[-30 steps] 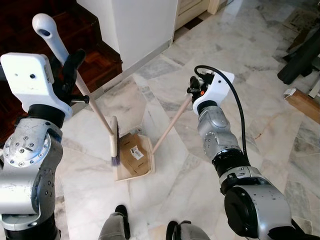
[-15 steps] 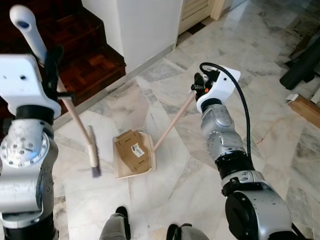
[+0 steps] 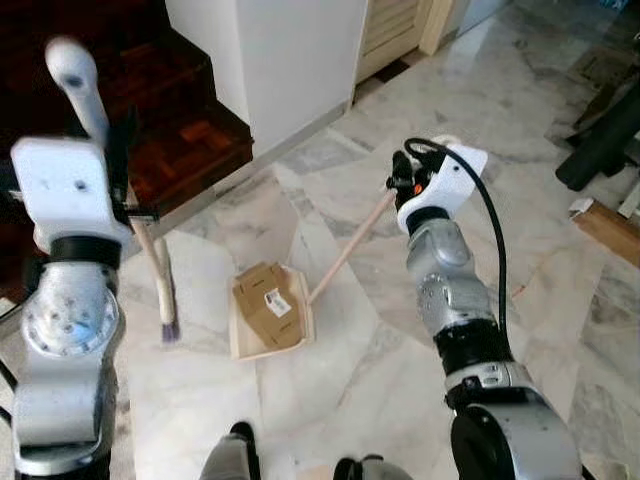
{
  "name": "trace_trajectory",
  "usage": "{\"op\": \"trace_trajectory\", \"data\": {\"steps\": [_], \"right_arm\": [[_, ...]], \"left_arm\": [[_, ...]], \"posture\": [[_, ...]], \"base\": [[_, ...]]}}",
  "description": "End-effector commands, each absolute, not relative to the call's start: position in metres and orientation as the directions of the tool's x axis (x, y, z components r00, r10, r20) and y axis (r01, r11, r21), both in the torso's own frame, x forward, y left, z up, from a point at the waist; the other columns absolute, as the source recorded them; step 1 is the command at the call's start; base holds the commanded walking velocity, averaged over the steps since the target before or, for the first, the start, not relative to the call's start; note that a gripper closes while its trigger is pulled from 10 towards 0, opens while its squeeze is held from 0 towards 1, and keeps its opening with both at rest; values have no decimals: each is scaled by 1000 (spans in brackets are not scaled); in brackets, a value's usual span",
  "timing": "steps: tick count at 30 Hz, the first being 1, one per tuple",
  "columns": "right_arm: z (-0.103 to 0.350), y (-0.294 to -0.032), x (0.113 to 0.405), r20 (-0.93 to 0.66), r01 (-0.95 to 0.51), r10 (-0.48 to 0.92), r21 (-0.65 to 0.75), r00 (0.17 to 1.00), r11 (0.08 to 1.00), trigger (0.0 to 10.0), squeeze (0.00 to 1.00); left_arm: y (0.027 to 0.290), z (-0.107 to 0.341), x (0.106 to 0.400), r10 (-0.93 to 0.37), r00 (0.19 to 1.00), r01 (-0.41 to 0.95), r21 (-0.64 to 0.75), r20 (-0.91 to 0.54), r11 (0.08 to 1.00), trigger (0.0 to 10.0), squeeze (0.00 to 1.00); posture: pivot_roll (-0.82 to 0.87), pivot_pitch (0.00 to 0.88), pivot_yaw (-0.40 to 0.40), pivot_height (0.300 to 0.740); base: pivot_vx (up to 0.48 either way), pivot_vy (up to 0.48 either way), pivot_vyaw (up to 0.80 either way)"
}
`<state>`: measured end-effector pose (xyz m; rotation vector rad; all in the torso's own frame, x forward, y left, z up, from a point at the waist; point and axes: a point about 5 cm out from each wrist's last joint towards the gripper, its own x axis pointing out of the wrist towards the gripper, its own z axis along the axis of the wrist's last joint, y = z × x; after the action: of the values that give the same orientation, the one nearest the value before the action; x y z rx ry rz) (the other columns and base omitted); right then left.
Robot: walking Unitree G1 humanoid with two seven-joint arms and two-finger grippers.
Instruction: Sweep floor
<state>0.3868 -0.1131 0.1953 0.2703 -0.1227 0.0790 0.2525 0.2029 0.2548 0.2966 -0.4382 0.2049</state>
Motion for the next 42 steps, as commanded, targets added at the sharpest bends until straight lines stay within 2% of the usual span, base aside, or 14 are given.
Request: {"op": "trace_trajectory", "data": {"steps": [1,6,13,19,31,36,42], "right_arm": [[211,-112,385,198,-122,68,275,978,954,10000,0],[209,-115,380,204,-128,73,268,976,955,10000,0],[212,-111,375,230,-152,89,273,969,950,10000,0],[211,-117,363,273,-156,87,242,958,958,10000,0],[211,-133,354,289,-107,55,166,956,980,10000,0],[210,-139,352,282,-75,19,190,959,979,10000,0],[208,-135,348,272,-77,20,198,962,977,10000,0]], "left_arm": [[201,260,249,119,860,-271,245,497,931,10000,0],[191,236,256,103,889,-225,229,445,947,10000,0],[178,230,267,71,887,-179,199,456,963,10000,0],[171,226,270,52,886,-153,183,462,971,10000,0],[171,230,279,31,869,-136,179,493,974,10000,0],[170,233,282,22,864,-131,183,504,974,10000,0],[168,235,282,18,859,-130,184,512,974,10000,0]], "posture": [[35,116,-62,740],[24,64,-54,740],[14,53,-56,740],[7,0,-53,740],[-13,0,-26,740],[-16,0,-24,740],[-8,0,-29,740]], "base": [[0,0,0],[0,0,0],[0,0,0],[0,0,0],[0,0,0],[0,0,0],[0,0,758]]}}
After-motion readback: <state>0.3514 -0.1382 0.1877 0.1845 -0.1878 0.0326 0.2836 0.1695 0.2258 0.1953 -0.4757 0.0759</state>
